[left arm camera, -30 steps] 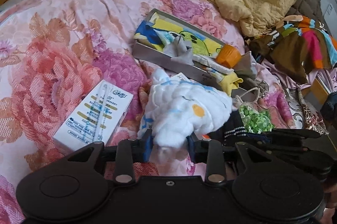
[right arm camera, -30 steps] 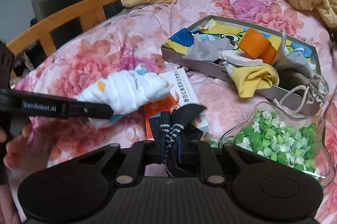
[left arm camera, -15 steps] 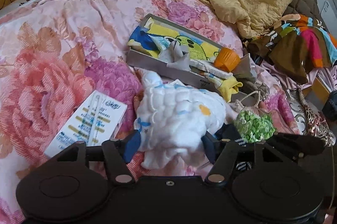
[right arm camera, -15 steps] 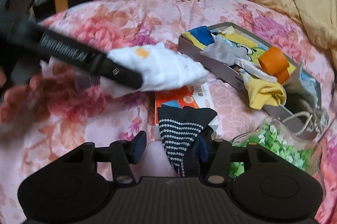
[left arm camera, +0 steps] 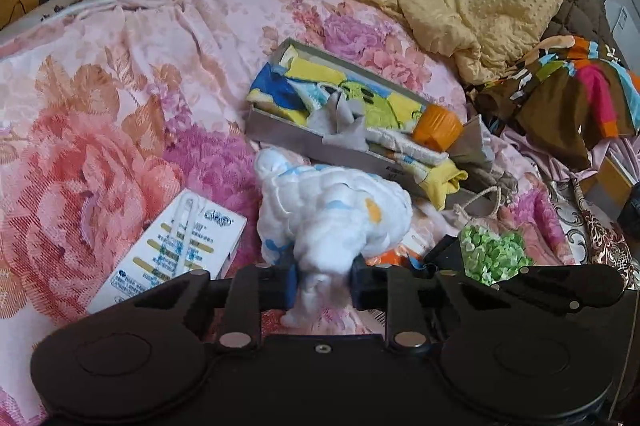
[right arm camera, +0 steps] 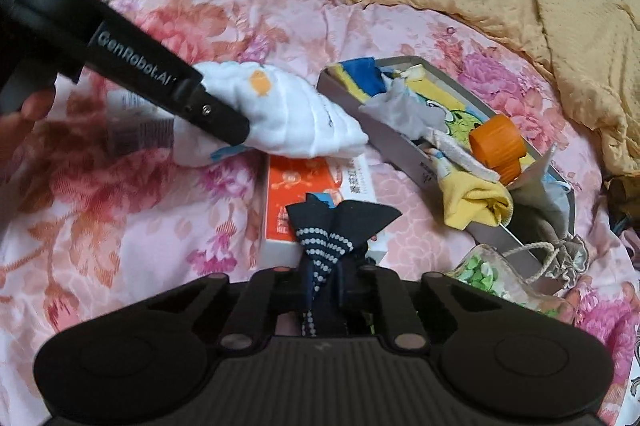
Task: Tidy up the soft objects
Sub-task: 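Lift and carry the white cloth and black sock over the frog-picture tray, then lower both items into the tray and open both tools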
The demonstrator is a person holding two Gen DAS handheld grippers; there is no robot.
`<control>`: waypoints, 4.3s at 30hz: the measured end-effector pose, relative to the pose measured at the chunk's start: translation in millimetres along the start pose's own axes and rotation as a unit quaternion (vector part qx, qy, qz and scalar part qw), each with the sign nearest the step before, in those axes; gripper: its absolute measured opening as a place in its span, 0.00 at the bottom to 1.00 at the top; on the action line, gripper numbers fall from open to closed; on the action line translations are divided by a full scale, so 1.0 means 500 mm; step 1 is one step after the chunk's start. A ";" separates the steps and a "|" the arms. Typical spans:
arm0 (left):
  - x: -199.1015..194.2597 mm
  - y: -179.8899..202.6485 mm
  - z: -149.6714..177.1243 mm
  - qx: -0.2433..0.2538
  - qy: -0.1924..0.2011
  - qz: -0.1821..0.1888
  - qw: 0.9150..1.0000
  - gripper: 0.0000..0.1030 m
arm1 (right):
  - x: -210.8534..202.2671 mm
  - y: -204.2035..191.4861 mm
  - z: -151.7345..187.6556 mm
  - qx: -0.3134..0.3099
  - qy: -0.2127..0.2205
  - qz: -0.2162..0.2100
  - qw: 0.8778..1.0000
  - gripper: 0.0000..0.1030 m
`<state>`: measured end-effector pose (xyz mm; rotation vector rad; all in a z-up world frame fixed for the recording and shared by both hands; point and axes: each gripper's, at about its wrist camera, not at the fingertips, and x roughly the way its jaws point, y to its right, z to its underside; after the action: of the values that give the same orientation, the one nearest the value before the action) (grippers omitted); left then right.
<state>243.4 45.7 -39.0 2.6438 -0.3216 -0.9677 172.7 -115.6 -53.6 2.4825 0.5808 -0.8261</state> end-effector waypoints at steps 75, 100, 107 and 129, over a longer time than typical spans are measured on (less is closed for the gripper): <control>0.298 0.068 -0.319 0.015 0.010 -0.004 1.000 0.22 | 0.194 0.436 -0.174 0.324 0.120 -0.029 0.938 0.12; 0.322 0.055 -0.304 -0.019 0.007 -0.039 0.999 0.37 | 0.223 0.433 -0.156 0.331 0.082 0.012 0.940 0.59; 0.322 0.065 -0.301 -0.014 0.013 -0.039 0.999 0.52 | 0.223 0.444 -0.149 0.322 0.073 0.033 0.943 0.79; 0.286 0.063 -0.270 0.008 0.019 -0.059 0.998 0.76 | 0.181 0.415 -0.163 0.139 0.063 0.026 0.988 0.93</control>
<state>435.5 -0.1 -13.6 2.7192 -0.1679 -0.9514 382.7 -217.1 6.2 2.8081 0.4673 -0.7810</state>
